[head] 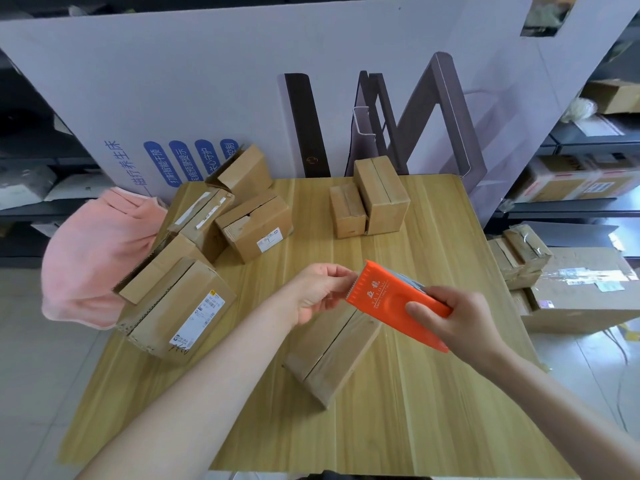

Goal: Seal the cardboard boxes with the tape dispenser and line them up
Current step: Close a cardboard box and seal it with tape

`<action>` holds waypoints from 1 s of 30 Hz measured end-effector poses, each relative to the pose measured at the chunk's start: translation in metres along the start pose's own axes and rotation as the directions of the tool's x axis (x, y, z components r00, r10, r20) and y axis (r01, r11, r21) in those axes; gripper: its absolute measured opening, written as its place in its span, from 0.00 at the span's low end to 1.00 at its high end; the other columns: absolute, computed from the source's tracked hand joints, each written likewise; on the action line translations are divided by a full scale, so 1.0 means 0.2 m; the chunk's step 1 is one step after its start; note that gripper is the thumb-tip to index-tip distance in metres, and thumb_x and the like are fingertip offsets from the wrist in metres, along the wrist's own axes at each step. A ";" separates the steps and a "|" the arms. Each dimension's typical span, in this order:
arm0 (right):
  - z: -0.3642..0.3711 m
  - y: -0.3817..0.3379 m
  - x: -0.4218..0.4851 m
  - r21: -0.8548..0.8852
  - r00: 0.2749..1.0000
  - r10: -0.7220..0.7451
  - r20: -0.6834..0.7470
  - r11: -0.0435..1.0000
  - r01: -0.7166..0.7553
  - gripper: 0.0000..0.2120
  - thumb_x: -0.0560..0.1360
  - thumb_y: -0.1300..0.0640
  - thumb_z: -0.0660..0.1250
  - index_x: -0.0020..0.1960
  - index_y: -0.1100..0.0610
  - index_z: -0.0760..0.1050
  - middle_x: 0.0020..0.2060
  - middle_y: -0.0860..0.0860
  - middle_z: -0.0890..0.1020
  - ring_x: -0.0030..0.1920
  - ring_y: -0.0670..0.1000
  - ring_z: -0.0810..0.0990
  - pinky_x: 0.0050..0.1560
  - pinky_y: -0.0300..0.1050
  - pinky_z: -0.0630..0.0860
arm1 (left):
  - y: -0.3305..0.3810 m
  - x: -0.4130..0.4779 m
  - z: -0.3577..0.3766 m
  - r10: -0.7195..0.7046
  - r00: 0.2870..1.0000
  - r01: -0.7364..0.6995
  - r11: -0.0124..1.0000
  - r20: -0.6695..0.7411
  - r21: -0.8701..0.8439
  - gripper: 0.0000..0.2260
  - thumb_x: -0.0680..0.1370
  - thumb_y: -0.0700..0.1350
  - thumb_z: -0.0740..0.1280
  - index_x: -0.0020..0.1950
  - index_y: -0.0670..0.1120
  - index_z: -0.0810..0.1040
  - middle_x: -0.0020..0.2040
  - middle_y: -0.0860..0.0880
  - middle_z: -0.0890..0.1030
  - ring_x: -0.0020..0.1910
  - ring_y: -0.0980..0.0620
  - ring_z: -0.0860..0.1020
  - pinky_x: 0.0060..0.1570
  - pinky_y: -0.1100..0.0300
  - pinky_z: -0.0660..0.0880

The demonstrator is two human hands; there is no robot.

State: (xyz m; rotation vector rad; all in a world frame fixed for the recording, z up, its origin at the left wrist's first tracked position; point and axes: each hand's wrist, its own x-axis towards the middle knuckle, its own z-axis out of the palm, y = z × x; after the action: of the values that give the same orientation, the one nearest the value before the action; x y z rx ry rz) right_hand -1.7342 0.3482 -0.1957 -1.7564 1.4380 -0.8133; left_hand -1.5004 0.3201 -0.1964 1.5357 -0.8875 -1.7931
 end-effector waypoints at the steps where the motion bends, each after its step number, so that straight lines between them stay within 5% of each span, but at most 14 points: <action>1: 0.00 0.00 0.00 -0.002 1.000 0.008 -0.006 1.000 -0.008 0.17 0.63 0.39 0.67 0.36 0.53 0.80 0.27 0.45 0.78 0.25 0.43 0.72 0.26 0.34 0.66 | 0.00 0.00 0.00 0.015 1.000 -0.015 1.000 -0.020 0.008 0.05 0.75 0.41 0.70 0.41 0.46 0.76 0.28 0.54 0.78 0.26 0.60 0.73 0.30 0.66 0.65; 7: 0.05 -0.04 -0.01 -0.074 0.996 0.076 -0.035 0.994 -0.079 0.10 0.67 0.45 0.73 0.35 0.51 0.80 0.28 0.43 0.79 0.26 0.43 0.74 0.27 0.41 0.70 | -0.02 0.06 0.06 0.131 0.943 -0.102 0.989 -0.305 0.108 0.15 0.73 0.27 0.60 0.34 0.45 0.75 0.30 0.50 0.77 0.31 0.54 0.72 0.35 0.64 0.68; 15: 0.01 -0.11 -0.01 -0.228 0.981 0.186 -0.058 0.954 -0.194 0.08 0.70 0.47 0.72 0.37 0.51 0.81 0.27 0.46 0.80 0.30 0.47 0.79 0.29 0.40 0.71 | 0.01 0.15 0.01 0.180 0.849 -0.107 0.979 -0.497 0.172 0.15 0.68 0.29 0.58 0.33 0.47 0.76 0.37 0.50 0.78 0.40 0.53 0.74 0.37 0.62 0.67; 23: -0.12 0.08 -0.07 -0.281 0.946 0.320 -0.046 0.905 -0.320 0.07 0.69 0.46 0.73 0.36 0.49 0.81 0.25 0.48 0.80 0.23 0.47 0.78 0.27 0.44 0.75 | -0.08 0.27 -0.13 0.086 0.810 0.001 0.989 -0.581 0.147 0.12 0.69 0.30 0.61 0.34 0.46 0.78 0.40 0.51 0.80 0.42 0.53 0.74 0.43 0.61 0.67; 30: -0.11 0.25 -0.06 -0.380 0.885 0.465 -0.013 0.817 -0.434 0.11 0.71 0.43 0.70 0.38 0.50 0.81 0.29 0.48 0.82 0.25 0.48 0.80 0.29 0.49 0.80 | -0.23 0.42 -0.03 0.019 0.823 0.107 0.976 -0.567 0.187 0.09 0.72 0.32 0.64 0.39 0.44 0.80 0.39 0.52 0.80 0.39 0.55 0.74 0.36 0.63 0.68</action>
State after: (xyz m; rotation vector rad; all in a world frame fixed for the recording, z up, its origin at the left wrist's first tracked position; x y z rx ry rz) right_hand -1.7816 0.3498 -0.2260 -1.5780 1.9474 -0.2187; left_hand -1.5081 0.2792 -0.2828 2.0877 -0.7552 -1.1675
